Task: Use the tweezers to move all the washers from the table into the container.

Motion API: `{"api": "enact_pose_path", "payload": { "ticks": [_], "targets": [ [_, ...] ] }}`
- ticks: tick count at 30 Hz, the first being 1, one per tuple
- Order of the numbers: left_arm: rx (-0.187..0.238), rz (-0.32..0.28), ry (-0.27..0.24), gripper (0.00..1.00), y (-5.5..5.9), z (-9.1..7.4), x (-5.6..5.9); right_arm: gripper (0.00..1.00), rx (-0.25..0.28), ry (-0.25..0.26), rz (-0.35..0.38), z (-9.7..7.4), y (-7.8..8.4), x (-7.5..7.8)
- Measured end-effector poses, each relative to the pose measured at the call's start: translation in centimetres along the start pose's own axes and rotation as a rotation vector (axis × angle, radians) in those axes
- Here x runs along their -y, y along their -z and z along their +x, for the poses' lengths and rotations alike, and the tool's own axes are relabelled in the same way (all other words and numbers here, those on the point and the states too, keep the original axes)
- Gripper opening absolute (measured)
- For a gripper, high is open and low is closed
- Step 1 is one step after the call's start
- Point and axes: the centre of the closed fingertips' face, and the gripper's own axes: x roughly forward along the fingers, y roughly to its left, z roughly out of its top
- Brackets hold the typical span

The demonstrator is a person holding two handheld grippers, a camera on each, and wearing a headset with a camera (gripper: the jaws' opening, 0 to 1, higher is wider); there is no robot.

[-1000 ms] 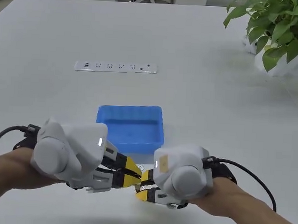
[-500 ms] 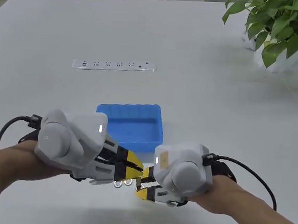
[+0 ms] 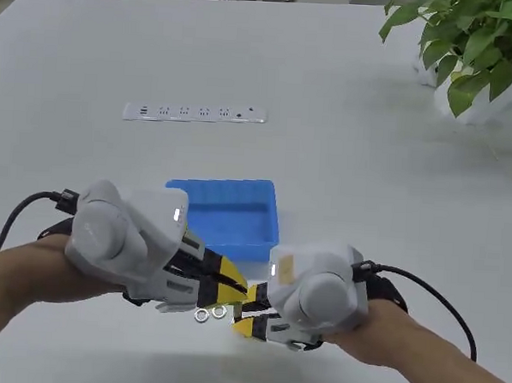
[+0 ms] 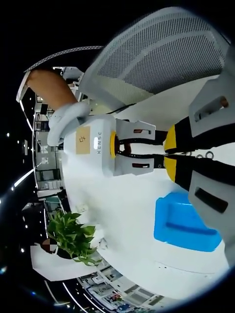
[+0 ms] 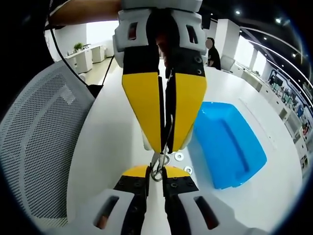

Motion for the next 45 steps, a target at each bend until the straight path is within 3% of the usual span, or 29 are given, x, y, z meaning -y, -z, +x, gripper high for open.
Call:
{"api": "enact_pose_path", "payload": {
  "ticks": [20,45],
  "targets": [
    [-0.006,0.010,-0.002,0.05,-0.3,-0.3,0.3,0.10,-0.014,-0.004,0.015,-0.3,-0.1,0.1],
    [0.008,0.032,-0.037,0.05,-2.4,-3.0,-0.9,0.10,0.010,0.026,-0.003,-2.0,-3.2,1.9]
  ]
}}
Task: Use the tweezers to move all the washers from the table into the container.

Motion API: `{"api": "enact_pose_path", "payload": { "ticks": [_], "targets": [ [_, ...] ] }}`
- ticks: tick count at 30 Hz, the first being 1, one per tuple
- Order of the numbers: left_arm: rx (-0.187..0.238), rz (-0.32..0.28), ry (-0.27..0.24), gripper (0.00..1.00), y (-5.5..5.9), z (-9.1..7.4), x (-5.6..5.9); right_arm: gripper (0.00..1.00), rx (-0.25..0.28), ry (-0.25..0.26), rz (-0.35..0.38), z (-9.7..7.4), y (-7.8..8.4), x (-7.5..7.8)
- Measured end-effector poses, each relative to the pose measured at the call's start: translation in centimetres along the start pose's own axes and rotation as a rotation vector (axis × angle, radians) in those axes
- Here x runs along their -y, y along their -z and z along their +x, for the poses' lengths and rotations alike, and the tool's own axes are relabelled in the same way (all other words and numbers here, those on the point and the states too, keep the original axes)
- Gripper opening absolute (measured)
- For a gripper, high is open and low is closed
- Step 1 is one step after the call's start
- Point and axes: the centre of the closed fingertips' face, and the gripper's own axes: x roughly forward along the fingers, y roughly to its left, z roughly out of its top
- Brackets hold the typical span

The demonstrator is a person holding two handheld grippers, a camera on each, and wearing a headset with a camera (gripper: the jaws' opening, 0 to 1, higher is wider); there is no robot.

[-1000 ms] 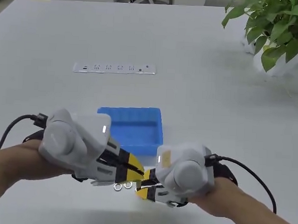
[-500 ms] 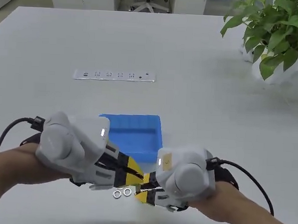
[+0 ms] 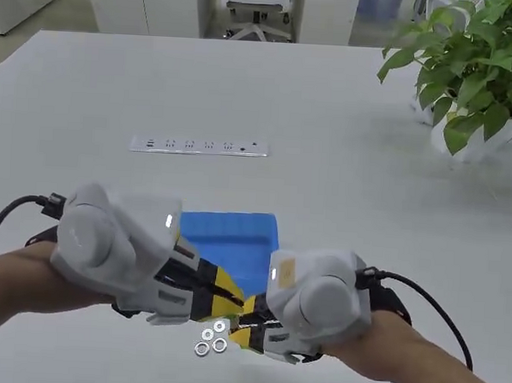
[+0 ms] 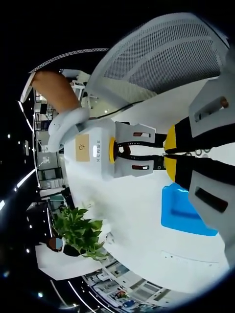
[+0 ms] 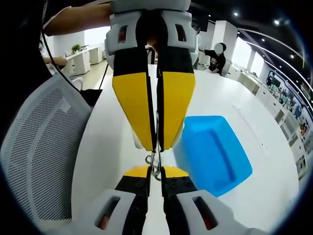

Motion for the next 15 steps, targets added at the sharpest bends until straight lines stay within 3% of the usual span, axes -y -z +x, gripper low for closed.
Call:
{"api": "enact_pose_path", "payload": {
  "ticks": [15],
  "targets": [
    [-0.004,0.030,-0.033,0.05,-1.1,-1.2,-2.2,0.10,0.004,0.025,-0.028,-0.8,-1.6,2.5]
  ]
}}
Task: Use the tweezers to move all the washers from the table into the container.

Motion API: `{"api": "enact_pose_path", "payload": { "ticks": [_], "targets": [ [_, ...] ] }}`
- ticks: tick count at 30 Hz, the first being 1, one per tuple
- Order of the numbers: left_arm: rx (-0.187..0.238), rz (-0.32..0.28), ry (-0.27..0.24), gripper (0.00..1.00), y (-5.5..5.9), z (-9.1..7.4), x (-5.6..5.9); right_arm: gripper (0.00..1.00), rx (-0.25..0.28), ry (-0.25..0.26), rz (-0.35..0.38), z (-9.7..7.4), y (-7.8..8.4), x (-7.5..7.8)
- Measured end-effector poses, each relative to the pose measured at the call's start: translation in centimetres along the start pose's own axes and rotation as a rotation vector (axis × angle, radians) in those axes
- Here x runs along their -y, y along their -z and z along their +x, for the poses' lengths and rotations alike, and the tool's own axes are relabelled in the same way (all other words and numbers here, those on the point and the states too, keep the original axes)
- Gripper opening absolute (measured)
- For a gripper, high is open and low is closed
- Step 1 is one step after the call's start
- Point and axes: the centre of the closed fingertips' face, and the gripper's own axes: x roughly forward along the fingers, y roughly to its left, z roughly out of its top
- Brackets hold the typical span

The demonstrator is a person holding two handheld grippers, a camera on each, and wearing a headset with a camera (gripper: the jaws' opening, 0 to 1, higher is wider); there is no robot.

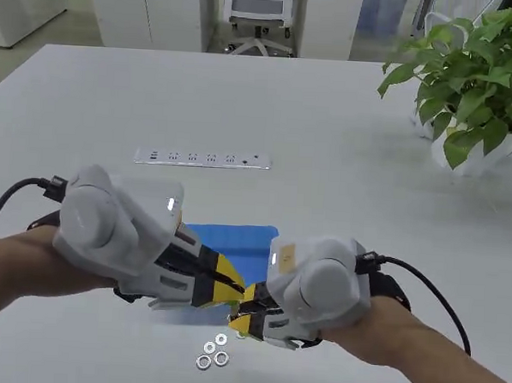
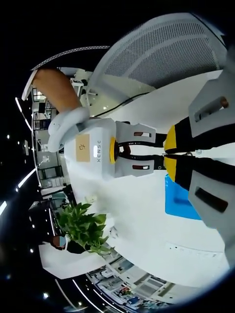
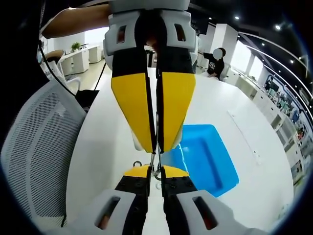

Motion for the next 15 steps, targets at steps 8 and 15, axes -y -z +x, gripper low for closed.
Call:
{"api": "enact_pose_path", "payload": {
  "ticks": [8,15],
  "targets": [
    [-0.001,0.022,-0.015,0.05,-0.6,-0.5,-1.6,0.10,0.009,0.019,-0.008,-0.3,-0.6,1.7],
    [-0.003,0.032,-0.029,0.05,-0.8,-0.7,-3.1,0.10,0.014,0.031,-0.015,-0.3,-1.0,3.4]
  ]
}}
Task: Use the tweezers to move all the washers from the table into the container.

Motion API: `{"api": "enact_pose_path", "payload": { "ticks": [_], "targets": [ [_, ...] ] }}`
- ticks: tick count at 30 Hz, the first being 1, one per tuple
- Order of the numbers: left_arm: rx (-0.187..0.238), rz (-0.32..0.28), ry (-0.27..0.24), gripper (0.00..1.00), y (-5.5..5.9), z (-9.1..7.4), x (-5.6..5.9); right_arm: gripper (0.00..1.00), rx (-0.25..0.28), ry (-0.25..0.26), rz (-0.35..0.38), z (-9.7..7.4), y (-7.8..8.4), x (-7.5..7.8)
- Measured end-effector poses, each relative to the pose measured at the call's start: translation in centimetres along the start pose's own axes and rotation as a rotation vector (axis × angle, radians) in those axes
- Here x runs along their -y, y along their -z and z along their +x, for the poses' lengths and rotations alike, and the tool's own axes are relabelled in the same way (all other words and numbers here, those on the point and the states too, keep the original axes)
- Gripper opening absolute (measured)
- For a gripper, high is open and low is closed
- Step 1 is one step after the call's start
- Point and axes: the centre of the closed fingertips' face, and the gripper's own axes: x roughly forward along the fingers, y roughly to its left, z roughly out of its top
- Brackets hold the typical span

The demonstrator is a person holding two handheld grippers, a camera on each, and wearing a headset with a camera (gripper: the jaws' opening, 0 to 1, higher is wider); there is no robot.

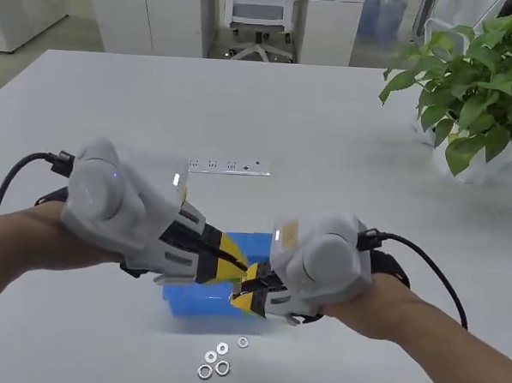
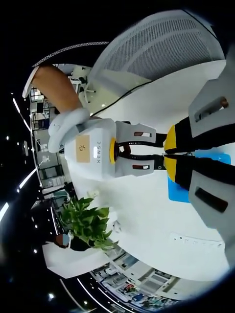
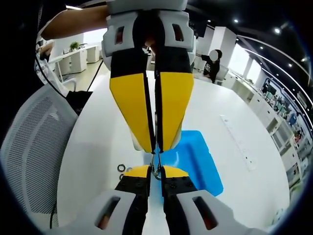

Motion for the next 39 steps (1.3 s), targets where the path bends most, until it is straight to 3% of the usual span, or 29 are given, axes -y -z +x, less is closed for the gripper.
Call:
{"api": "enact_pose_path", "payload": {
  "ticks": [6,18,39],
  "targets": [
    [0.000,0.001,-0.011,0.05,0.3,0.0,-1.2,0.10,0.005,0.009,0.004,0.4,0.0,1.3],
    [-0.004,-0.011,-0.028,0.05,1.9,1.0,-4.1,0.10,-0.005,-0.001,0.012,1.9,1.0,4.1],
    [-0.038,-0.046,0.002,0.05,5.3,3.9,-5.4,0.10,-0.035,-0.043,0.051,4.8,4.4,5.2]
  ]
}}
